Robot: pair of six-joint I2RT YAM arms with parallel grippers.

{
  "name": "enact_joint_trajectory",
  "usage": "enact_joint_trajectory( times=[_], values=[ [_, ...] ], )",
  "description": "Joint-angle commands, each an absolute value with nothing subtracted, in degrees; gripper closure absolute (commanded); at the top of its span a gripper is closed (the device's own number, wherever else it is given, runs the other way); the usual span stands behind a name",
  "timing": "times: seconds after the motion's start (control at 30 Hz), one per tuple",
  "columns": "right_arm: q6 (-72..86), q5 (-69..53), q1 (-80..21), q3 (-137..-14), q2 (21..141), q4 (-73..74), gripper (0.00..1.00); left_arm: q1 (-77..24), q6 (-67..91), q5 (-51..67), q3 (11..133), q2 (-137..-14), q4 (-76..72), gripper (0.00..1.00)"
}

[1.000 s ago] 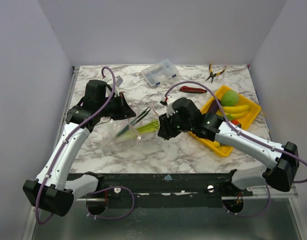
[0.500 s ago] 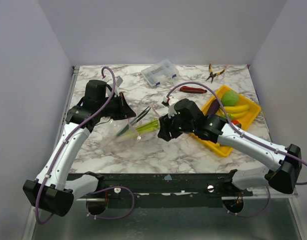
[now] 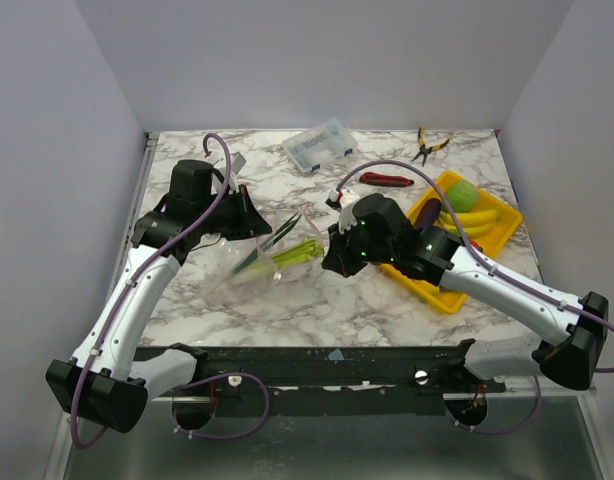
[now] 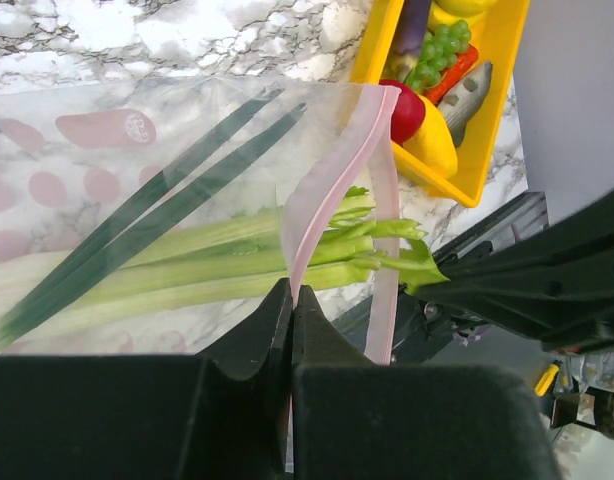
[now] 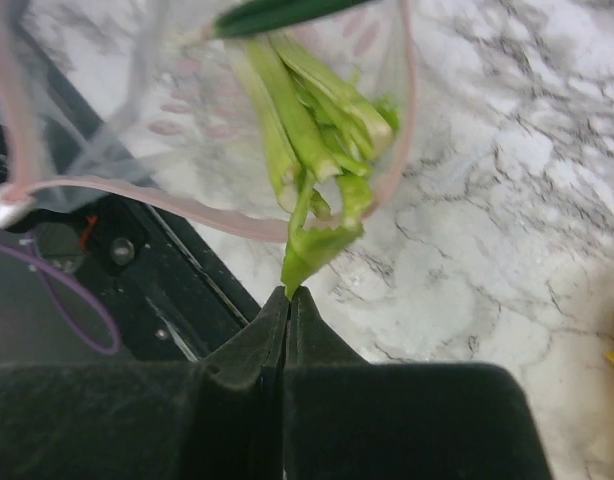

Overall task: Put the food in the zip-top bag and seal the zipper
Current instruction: Adjust the fake vegetable in the zipper food storage bag.

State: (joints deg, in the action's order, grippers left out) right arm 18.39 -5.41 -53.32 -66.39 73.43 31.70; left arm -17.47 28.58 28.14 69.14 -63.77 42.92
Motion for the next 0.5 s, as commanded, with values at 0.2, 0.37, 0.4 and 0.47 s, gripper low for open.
enact_joint_trajectory(
  times=[0.2, 0.37, 0.4, 0.47],
  values=[
    [19.03, -15.63, -54.85, -81.30, 74.97, 30.90, 1.00, -17.43, 27.85, 28.08, 68.20, -61.50, 41.13, 1.00],
    [22.16, -20.89, -55.32, -87.39, 80.07, 25.03, 1.00, -17.40, 28.29, 26.90, 68.25, -60.20, 40.66, 1.00],
    [22.56, -22.06, -55.72, -89.06, 81.57, 24.27, 1.00, -17.40, 28.51, 26.55, 68.00, -59.50, 40.29, 1.00],
    [23.31, -23.29, -56.37, -92.44, 84.21, 23.66, 1.00, -17.42, 28.73, 25.66, 67.40, -57.79, 39.16, 1.00]
  ],
)
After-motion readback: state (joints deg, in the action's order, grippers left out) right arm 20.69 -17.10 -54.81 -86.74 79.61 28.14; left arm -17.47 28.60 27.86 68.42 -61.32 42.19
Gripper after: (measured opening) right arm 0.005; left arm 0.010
